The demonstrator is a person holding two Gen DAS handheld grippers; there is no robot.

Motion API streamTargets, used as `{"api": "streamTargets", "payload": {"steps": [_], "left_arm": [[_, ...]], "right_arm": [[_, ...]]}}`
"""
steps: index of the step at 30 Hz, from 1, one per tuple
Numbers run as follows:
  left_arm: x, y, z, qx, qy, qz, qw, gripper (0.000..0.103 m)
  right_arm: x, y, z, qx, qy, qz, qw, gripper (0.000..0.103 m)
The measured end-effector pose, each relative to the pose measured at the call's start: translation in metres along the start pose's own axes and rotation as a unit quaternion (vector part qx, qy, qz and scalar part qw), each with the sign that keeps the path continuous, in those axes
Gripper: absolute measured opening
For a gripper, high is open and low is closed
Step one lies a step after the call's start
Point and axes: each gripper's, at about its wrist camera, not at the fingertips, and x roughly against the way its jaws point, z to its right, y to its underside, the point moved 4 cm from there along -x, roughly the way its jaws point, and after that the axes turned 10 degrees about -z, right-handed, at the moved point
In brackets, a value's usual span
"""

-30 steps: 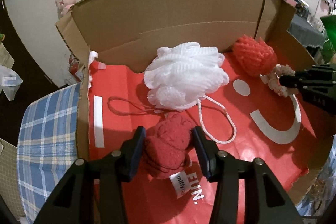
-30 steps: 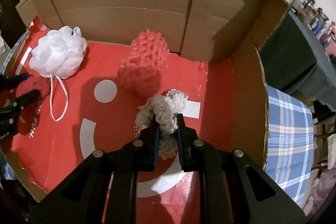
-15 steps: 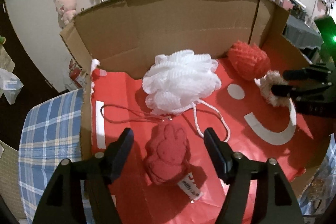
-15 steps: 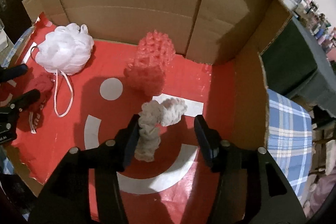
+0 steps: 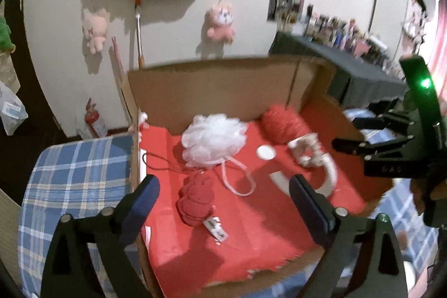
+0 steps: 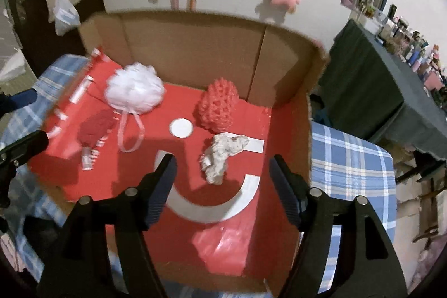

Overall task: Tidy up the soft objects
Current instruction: 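Lift both tools out of the box and move back toward the table items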

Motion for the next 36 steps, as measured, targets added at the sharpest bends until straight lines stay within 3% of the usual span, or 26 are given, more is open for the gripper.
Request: {"api": "streamTargets", "payload": {"steps": [6, 9, 16, 20, 28, 36], "left_arm": [[0.065, 0.011, 0.018, -0.005, 0.017, 0.064, 0.9978, 0.103], [0.094, 0.021, 0.028, -0.009, 0.021, 0.098, 0.9949, 0.103], [0.147, 0.054, 0.053, -0.012, 0.023, 0.164, 0.9860, 0.103], [0.178, 0.082, 0.068, -0.015, 0.020, 0.212, 0.9769, 0.103], [0.216, 0.145, 0.093, -0.010, 0.020, 0.281, 0.9594, 0.103], [0.214, 0.197, 0.101, 0.008, -0.006, 0.302, 0.9532, 0.103]], "right_arm": [[0.071, 0.025, -0.004, 0.004, -0.008, 0.073, 0.997, 0.080], [0.100, 0.043, -0.011, 0.008, -0.004, 0.111, 0.994, 0.080], [0.183, 0.107, -0.030, 0.012, 0.020, 0.227, 0.974, 0.091], [0.214, 0.150, -0.039, 0.008, 0.027, 0.282, 0.959, 0.098], [0.229, 0.224, -0.050, -0.021, 0.046, 0.331, 0.942, 0.099], [0.207, 0.285, -0.065, -0.056, 0.092, 0.359, 0.927, 0.099]]}}
